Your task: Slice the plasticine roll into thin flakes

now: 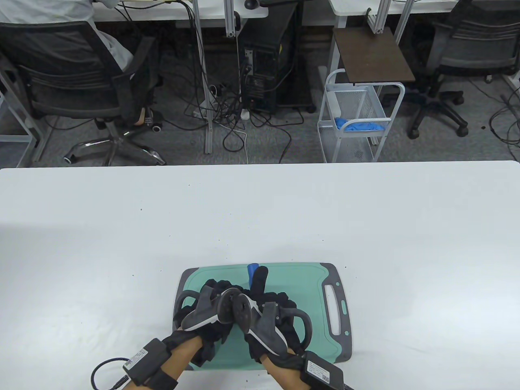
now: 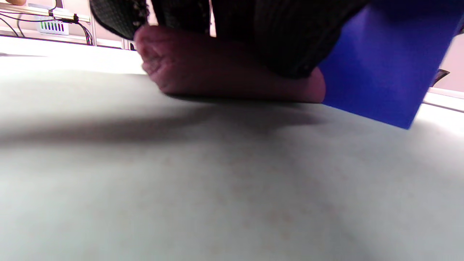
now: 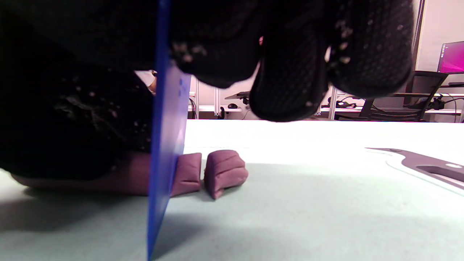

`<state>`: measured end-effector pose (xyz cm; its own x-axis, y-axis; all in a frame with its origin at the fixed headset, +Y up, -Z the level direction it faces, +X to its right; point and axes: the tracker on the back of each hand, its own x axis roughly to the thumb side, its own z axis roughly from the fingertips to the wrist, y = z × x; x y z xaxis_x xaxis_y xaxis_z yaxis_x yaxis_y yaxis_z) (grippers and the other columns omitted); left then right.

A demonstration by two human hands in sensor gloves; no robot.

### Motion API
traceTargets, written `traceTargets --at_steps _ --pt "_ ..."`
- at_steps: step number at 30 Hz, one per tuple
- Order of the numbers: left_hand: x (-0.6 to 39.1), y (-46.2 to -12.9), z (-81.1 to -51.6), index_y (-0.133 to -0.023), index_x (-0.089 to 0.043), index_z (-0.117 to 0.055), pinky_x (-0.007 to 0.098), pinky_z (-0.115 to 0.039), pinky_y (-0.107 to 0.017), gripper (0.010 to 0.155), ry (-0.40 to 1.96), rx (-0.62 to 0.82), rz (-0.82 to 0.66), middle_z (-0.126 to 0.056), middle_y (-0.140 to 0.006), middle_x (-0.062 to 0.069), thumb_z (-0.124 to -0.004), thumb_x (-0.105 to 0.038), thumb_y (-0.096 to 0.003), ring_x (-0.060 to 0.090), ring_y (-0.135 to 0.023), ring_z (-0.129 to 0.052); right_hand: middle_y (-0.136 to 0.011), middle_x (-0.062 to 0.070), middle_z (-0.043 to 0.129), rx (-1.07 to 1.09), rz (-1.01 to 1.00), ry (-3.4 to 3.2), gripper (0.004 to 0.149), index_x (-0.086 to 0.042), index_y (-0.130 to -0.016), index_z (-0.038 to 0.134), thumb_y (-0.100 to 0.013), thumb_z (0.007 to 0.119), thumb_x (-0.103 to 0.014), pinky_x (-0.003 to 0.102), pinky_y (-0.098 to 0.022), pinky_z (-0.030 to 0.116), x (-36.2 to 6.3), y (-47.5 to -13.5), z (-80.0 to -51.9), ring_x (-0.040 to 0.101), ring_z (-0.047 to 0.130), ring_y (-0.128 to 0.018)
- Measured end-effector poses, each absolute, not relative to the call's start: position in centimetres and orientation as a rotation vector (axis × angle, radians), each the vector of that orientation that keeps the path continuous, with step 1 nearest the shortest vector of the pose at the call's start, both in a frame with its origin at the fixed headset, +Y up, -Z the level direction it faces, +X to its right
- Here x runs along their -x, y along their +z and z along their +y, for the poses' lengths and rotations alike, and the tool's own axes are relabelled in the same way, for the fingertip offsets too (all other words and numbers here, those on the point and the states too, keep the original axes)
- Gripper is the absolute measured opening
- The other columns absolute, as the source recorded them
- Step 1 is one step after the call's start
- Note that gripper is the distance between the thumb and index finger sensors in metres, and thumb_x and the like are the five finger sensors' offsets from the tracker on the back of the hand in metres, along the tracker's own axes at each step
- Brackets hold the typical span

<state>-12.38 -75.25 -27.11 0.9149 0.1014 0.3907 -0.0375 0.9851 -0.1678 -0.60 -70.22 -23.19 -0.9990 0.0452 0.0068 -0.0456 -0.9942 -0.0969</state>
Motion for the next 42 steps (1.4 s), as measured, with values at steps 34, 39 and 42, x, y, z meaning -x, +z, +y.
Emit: traceTargets --at_steps 34,39,42 --pt "12.5 -27.0 -75.2 -0.091 -0.045 -0.072 0.057 -0.064 -0.076 0.058 0.028 0.122 -0.407 -0.088 -0.095 -0.014 -0.087 -0.045 -0.0353 0.029 -0.098 -0.084 -0.047 0.006 0.092 -0.048 -0.016 3.008 0.086 -0.015 -0.106 0.028 -0.045 0.083 -0.039 0.060 -0.049 0.078 -1.0 -23.0 -69.6 0.037 0.094 -0.056" --pt "12.6 -27.0 -75.1 -0.094 -0.040 -0.069 0.057 -0.064 -0.075 0.063 0.027 0.111 -0.391 -0.087 -0.095 -0.014 -0.088 -0.047 -0.0342 0.029 -0.098 -0.084 -0.047 0.006 0.092 -0.067 -0.052 2.986 0.085 -0.015 -0.106 0.029 -0.045 0.083 -0.038 0.061 -0.049 0.077 -1.0 -22.7 -68.9 0.037 0.094 -0.057" --pt "12.7 -27.1 -75.1 -0.091 -0.038 -0.073 0.057 -0.065 -0.075 0.060 0.026 0.109 -0.383 -0.089 -0.094 -0.013 -0.087 -0.048 -0.0338 0.030 -0.097 -0.085 -0.047 0.006 0.092 -0.087 -0.058 2.979 0.085 -0.015 -0.106 0.029 -0.045 0.083 -0.038 0.061 -0.049 0.077 -1.0 -22.5 -68.7 0.037 0.094 -0.057"
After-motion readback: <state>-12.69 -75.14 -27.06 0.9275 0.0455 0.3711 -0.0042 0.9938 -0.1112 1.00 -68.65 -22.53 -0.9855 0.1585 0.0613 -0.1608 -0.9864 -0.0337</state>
